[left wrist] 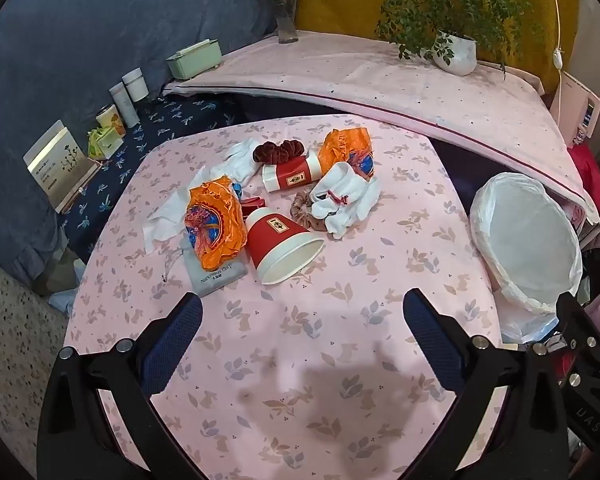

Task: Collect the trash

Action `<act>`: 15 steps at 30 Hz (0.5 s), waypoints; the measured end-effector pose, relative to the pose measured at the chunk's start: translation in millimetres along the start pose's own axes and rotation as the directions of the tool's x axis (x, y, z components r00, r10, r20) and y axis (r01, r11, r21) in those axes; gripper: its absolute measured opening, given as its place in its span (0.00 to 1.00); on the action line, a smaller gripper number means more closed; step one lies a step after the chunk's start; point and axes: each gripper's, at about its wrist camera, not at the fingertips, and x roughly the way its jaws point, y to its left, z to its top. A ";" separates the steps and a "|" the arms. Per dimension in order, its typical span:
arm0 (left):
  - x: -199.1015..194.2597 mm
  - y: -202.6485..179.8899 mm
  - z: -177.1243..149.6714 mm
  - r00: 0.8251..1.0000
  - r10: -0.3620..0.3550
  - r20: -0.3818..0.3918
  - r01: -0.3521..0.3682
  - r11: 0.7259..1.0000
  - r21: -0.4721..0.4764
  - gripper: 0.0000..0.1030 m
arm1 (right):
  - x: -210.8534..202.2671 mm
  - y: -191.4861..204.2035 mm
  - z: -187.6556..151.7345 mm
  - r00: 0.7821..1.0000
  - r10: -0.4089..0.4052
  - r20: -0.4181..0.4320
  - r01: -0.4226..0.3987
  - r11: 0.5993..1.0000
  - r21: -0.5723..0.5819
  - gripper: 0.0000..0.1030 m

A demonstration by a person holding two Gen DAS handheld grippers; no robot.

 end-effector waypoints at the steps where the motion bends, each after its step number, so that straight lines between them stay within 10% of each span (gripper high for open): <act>1: -0.5 1.3 0.1 1.000 0.001 0.000 -0.001 1.000 0.002 0.93 | 0.3 -0.3 0.1 1.000 0.003 -0.004 -0.003 1.000 0.002 0.93; 15: 3.7 -5.1 -0.1 1.000 0.028 0.011 -0.028 1.000 0.009 0.93 | 2.0 0.0 1.3 1.000 -0.003 0.004 0.003 1.000 -0.007 0.93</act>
